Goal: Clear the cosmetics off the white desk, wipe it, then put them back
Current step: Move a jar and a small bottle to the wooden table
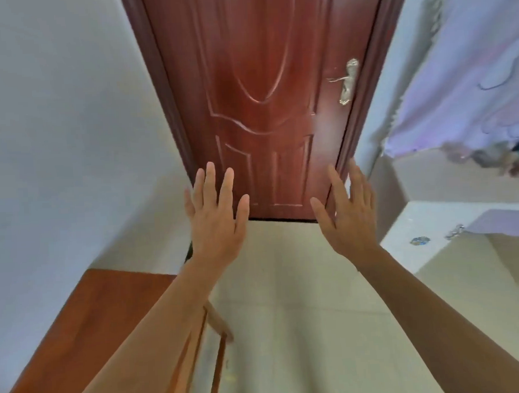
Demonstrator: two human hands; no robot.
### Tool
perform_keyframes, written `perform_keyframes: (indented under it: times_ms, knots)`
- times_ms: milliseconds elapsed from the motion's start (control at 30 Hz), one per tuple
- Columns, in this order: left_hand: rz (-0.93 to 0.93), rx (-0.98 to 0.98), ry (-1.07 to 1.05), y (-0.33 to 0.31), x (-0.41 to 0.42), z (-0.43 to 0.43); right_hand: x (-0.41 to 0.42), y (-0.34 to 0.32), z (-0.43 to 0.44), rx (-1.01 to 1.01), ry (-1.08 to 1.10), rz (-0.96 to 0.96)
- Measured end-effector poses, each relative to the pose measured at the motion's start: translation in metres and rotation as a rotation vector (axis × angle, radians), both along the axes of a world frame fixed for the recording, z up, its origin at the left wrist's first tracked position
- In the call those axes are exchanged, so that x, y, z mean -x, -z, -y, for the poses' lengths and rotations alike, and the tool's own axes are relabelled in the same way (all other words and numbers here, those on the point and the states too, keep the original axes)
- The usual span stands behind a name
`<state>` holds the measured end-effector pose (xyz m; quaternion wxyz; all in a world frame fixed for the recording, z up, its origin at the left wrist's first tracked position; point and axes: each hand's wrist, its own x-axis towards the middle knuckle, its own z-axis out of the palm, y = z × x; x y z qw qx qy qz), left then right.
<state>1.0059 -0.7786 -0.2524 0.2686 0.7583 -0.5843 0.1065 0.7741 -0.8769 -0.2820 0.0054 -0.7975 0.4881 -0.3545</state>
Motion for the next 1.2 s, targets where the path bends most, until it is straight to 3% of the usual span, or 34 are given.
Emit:
perform_keyframes:
  times_ms: [233,400,733,967,1200]
  knots:
    - [-0.006,-0.023,0.283,0.014,0.222,0.118,0.233,0.010,0.053,-0.030,0.276,-0.010]
    - [0.069,-0.079,0.479,0.020,0.331,0.185,0.346,0.020,0.088,-0.083,0.415,-0.054]
    - [0.105,-0.182,0.706,0.080,0.451,0.371,0.466,0.080,0.206,-0.291,0.614,-0.111]
    - [0.139,-0.363,0.858,0.087,0.527,0.522,0.544,0.074,0.320,-0.464,0.836,-0.156]
    - [0.155,-0.507,0.866,0.114,0.581,0.636,0.594,0.082,0.409,-0.551,0.864,-0.045]
